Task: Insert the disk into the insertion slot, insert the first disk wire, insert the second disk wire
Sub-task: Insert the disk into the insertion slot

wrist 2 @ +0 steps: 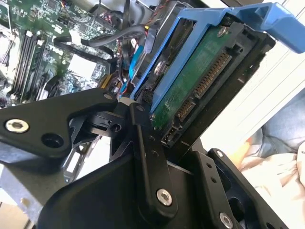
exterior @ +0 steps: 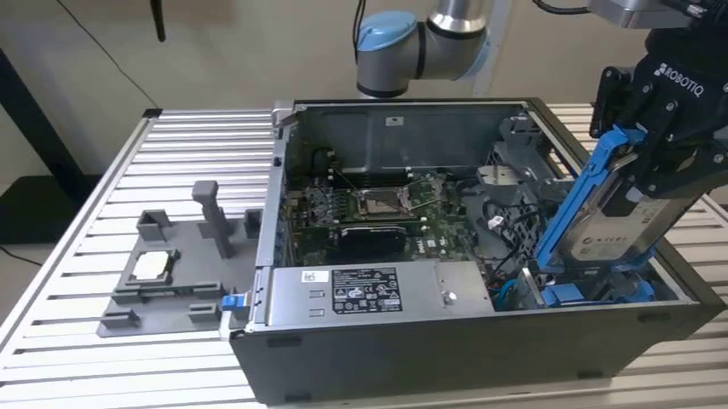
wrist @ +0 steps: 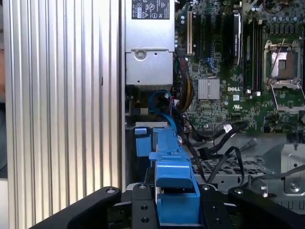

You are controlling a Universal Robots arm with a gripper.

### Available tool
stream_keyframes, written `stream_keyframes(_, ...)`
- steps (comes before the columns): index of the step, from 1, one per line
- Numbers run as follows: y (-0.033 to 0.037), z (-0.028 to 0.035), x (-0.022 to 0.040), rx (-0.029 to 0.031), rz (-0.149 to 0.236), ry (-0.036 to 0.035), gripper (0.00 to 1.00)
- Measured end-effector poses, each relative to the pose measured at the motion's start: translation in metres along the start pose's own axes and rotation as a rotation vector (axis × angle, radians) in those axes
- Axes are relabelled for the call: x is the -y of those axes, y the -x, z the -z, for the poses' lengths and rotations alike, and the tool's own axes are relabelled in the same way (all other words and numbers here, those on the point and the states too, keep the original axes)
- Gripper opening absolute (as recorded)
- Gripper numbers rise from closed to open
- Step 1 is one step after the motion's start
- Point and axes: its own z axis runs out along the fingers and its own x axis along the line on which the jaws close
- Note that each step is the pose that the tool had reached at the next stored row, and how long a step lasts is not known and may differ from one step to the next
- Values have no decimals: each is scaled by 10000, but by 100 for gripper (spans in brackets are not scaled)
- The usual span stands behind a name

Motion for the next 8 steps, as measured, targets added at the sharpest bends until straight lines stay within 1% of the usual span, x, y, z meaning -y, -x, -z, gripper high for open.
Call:
stream_keyframes(5,-4,-78,3,1,-1,-1,33)
stream_keyframes(8,-4,-106,5,-1,1,-1,33)
